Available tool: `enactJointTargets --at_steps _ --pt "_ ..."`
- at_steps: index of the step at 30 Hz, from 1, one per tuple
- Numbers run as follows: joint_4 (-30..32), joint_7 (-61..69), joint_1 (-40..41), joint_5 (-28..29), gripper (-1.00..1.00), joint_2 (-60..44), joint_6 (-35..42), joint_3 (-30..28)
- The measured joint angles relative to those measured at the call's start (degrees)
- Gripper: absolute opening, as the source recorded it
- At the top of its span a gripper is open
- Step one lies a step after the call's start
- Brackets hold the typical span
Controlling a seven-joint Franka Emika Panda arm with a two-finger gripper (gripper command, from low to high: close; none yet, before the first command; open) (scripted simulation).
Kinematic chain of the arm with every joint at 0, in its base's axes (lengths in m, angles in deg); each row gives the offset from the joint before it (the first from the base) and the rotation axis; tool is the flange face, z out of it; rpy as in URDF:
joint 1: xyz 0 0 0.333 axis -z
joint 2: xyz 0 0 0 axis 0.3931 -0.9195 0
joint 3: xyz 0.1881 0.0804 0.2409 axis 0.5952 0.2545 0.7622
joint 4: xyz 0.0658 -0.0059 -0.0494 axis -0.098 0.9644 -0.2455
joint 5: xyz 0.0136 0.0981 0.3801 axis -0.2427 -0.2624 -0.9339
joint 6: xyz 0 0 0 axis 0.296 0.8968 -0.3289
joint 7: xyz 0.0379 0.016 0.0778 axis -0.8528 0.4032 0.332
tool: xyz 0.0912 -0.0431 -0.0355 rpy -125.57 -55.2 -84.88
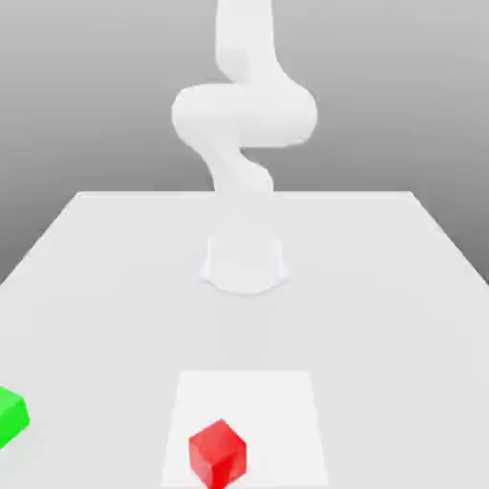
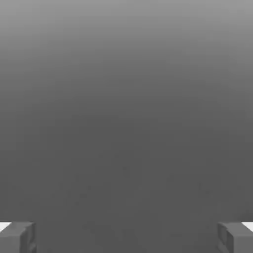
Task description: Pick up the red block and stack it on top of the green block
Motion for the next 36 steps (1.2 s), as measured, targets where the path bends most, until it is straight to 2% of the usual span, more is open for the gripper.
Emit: enactJointTargets --at_steps 13,19,26,30,31,36 --pt "4.5 -26.8 10.9 7.4 0.00 -27.5 -9.7 8.4" --pt "6.6 -37.6 12.5 8.9 0.00 -39.8 -14.3 8.5" --pt "8.8 -45.3 12.5 5.1 0.00 -53.2 -20.7 8.3" --pt "7.7 -47.9 10.7 7.6 0.00 -61.4 -27.2 5.9" --pt "7.5 -48.3 10.2 8.1 -1.00 -62.7 -28.3 5.3" --pt "7.5 -48.3 10.2 8.1 -1.00 -62.7 -28.4 5.4"
